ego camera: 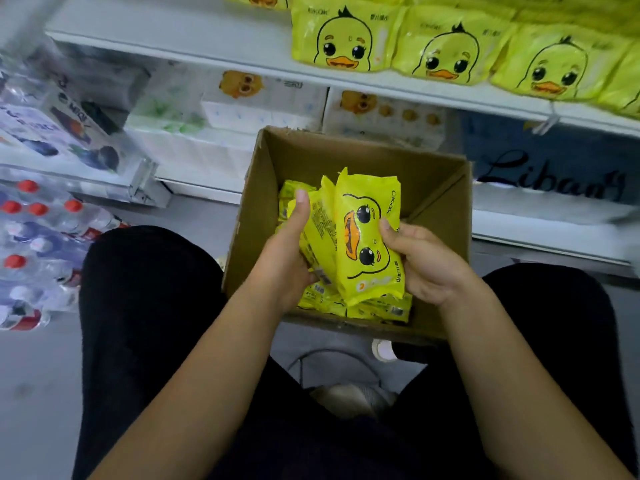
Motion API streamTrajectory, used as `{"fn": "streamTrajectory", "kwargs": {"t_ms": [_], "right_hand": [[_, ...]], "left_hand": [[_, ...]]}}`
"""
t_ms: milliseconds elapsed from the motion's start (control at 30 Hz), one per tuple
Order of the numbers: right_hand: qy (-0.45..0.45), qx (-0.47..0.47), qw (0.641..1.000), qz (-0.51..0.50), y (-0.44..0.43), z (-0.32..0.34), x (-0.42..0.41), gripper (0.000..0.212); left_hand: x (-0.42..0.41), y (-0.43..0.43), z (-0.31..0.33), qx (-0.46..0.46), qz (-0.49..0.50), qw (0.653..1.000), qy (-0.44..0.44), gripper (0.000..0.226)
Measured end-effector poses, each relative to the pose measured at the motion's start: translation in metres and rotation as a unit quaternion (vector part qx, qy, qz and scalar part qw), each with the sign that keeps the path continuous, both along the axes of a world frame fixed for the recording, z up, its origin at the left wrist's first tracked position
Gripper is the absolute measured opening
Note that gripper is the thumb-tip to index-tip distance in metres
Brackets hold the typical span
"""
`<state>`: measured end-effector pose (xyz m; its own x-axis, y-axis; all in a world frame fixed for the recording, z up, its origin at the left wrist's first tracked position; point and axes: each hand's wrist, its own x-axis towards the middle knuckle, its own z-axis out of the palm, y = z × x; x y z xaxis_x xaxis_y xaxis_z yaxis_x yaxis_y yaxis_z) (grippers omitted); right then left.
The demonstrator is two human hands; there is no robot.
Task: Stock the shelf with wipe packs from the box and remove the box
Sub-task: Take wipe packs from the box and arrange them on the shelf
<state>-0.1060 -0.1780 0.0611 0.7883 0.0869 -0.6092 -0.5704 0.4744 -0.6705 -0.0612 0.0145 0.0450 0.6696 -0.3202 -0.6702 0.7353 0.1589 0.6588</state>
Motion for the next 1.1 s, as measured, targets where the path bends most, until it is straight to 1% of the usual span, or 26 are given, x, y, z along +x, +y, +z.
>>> {"fn": "streamTrajectory", "kwargs": {"t_ms": [33, 100, 167, 200, 233, 267, 300, 333, 367, 400, 433, 467, 500, 533, 567, 600, 633, 700, 733, 800, 833, 900, 967, 1000, 1033, 1100], "right_hand": [[-0.006, 0.004, 1.000, 0.000, -0.001, 0.003, -0.007, 0.040], [-0.012, -0.003, 1.000, -0.012, -0.002, 0.008, -0.017, 0.045], [-0.006, -0.013, 0.999, -0.029, -0.006, 0.008, -0.023, 0.057], [-0.003, -0.015, 0.999, -0.040, -0.009, 0.008, -0.026, 0.060], [-0.006, -0.013, 0.999, -0.047, -0.012, 0.007, -0.028, 0.060], [-0.008, -0.010, 0.999, -0.050, -0.015, 0.007, -0.030, 0.058], [-0.013, -0.009, 0.999, -0.047, -0.018, 0.007, -0.032, 0.056], [-0.016, -0.013, 0.999, -0.039, -0.020, 0.007, -0.034, 0.054], [-0.022, -0.021, 0.999, -0.024, -0.021, 0.007, -0.035, 0.054], [-0.026, -0.033, 0.999, -0.004, -0.021, 0.008, -0.036, 0.054], [-0.031, -0.044, 0.998, 0.022, -0.020, 0.008, -0.037, 0.053], [-0.036, -0.057, 0.997, 0.048, -0.018, 0.008, -0.038, 0.051], [-0.041, -0.070, 0.994, 0.074, -0.017, 0.008, -0.040, 0.047], [-0.047, -0.086, 0.990, 0.099, -0.015, 0.009, -0.041, 0.045], [-0.054, -0.106, 0.985, 0.122, -0.014, 0.009, -0.042, 0.045], [-0.060, -0.122, 0.980, 0.144, -0.014, 0.010, -0.043, 0.046], [-0.065, -0.126, 0.977, 0.162, -0.013, 0.011, -0.044, 0.045], [-0.066, -0.120, 0.975, 0.175, -0.014, 0.010, -0.046, 0.039], [-0.067, -0.123, 0.976, 0.168, -0.014, 0.008, -0.045, 0.038], [-0.072, -0.142, 0.980, 0.121, -0.018, 0.004, -0.044, 0.043], [-0.070, -0.147, 0.983, 0.089, -0.020, 0.003, -0.042, 0.044], [-0.059, -0.126, 0.990, 0.032, -0.024, 0.006, -0.040, 0.042], [-0.040, -0.089, 0.995, -0.013, -0.024, 0.008, -0.039, 0.041], [-0.036, -0.091, 0.995, -0.034, -0.021, 0.007, -0.039, 0.040], [-0.035, -0.109, 0.992, -0.059, -0.015, 0.007, -0.039, 0.038], [-0.046, -0.189, 0.974, -0.114, -0.002, 0.001, -0.040, 0.027]], "left_hand": [[-0.008, -0.001, -0.001, -0.031, 0.003, 0.999, 0.005, 0.080], [-0.019, -0.002, -0.001, -0.020, 0.041, 0.999, -0.010, 0.056], [-0.025, -0.002, 0.002, 0.049, 0.074, 0.996, -0.031, 0.037], [-0.025, -0.001, 0.003, 0.094, 0.086, 0.990, -0.058, 0.031], [-0.023, 0.002, 0.003, 0.137, 0.097, 0.982, -0.093, 0.029], [-0.021, 0.007, 0.002, 0.172, 0.106, 0.969, -0.138, 0.037], [-0.022, 0.013, 0.003, 0.198, 0.101, 0.957, -0.187, 0.054], [-0.023, 0.018, 0.005, 0.228, 0.072, 0.943, -0.231, 0.068], [-0.024, 0.021, 0.006, 0.252, 0.039, 0.927, -0.277, 0.069], [-0.027, 0.021, 0.011, 0.267, 0.006, 0.913, -0.307, 0.056], [-0.030, 0.021, 0.015, 0.276, -0.023, 0.905, -0.322, 0.034], [-0.034, 0.017, 0.024, 0.275, -0.035, 0.907, -0.317, 0.020], [-0.036, 0.011, 0.033, 0.257, -0.030, 0.922, -0.290, 0.020], [-0.039, 0.006, 0.044, 0.235, -0.030, 0.940, -0.246, 0.029], [-0.042, 0.004, 0.051, 0.221, -0.047, 0.951, -0.210, 0.044], [-0.045, 0.002, 0.057, 0.220, -0.081, 0.952, -0.199, 0.056], [-0.048, 0.000, 0.062, 0.219, -0.116, 0.944, -0.216, 0.059], [-0.055, -0.002, 0.063, 0.225, -0.151, 0.926, -0.264, 0.053], [-0.058, -0.003, 0.061, 0.225, -0.149, 0.921, -0.281, 0.050], [-0.061, -0.003, 0.052, 0.246, -0.115, 0.915, -0.299, 0.050], [-0.061, -0.003, 0.048, 0.266, -0.087, 0.912, -0.301, 0.049], [-0.063, -0.003, 0.045, 0.294, -0.012, 0.909, -0.296, 0.047], [-0.064, -0.003, 0.042, 0.280, 0.056, 0.918, -0.274, 0.044], [-0.064, -0.002, 0.040, 0.265, 0.077, 0.924, -0.264, 0.041], [-0.065, -0.003, 0.040, 0.250, 0.087, 0.929, -0.259, 0.038], [-0.066, -0.003, 0.039, 0.230, 0.091, 0.937, -0.248, 0.031]]}}
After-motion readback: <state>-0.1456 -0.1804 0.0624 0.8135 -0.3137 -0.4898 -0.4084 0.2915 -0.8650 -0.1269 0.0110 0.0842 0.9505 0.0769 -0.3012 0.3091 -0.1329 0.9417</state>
